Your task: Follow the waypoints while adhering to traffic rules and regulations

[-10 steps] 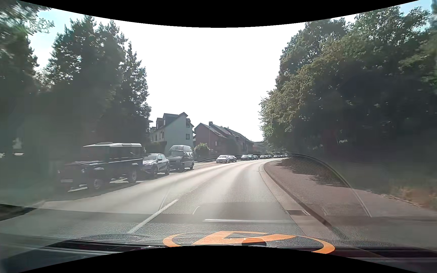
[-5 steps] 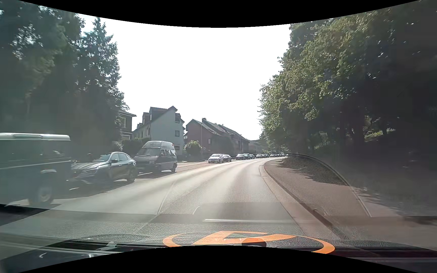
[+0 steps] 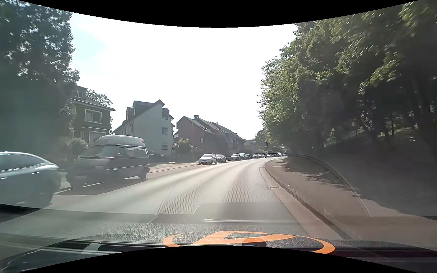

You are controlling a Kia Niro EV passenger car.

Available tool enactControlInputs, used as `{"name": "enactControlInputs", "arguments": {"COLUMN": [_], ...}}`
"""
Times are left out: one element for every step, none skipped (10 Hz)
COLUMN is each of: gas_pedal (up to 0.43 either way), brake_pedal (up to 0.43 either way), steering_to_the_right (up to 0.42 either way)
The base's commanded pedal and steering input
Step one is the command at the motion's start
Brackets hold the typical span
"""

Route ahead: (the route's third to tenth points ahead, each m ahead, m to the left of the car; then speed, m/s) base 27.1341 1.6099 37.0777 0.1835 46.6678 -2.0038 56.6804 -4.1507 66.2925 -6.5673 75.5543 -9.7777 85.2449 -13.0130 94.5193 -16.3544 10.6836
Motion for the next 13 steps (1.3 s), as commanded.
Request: {"name": "enactControlInputs", "arguments": {"gas_pedal": [0.118, 0.118, 0.118, 0.118, 0.118, 0.118, 0.118, 0.118, 0.118, 0.118, 0.118, 0.118, 0.118], "brake_pedal": [0.0, 0.0, 0.0, 0.0, 0.0, 0.0, 0.0, 0.0, 0.0, 0.0, 0.0, 0.0, 0.0], "steering_to_the_right": [0.019, 0.019, 0.019, 0.02, 0.02, 0.02, 0.02, 0.02, 0.02, 0.02, 0.02, 0.02, 0.02]}}
